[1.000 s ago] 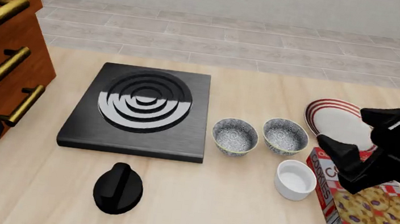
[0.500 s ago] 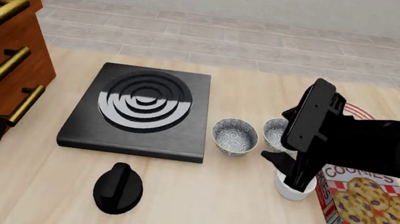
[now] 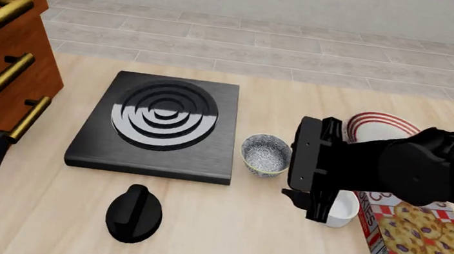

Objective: Pick the akita bowl from table center and place it on the plate.

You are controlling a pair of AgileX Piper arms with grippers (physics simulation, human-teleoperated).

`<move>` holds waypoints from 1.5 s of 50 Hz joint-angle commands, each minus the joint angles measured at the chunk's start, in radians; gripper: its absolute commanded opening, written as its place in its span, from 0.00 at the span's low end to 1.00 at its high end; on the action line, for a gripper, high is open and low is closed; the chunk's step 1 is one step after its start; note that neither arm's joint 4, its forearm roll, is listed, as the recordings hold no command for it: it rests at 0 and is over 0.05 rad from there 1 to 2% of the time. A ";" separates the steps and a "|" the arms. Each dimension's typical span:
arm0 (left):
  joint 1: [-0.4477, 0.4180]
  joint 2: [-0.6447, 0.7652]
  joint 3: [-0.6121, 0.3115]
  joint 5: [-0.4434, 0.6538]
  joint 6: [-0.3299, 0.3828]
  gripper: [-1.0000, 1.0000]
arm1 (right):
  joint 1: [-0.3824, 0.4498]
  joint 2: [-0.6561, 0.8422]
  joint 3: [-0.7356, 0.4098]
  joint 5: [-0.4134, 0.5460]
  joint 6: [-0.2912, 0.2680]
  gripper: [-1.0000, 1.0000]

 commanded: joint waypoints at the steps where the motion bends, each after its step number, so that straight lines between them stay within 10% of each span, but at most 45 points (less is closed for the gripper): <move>1: -0.003 0.009 0.000 -0.007 0.010 1.00 | -0.041 0.077 0.015 -0.091 -0.100 1.00; 10: -0.010 0.013 0.000 -0.007 0.009 1.00 | -0.083 0.123 0.027 -0.192 -0.170 1.00; 75: -0.037 0.037 0.000 -0.018 -0.005 1.00 | -0.018 0.420 -0.110 -0.304 -0.093 1.00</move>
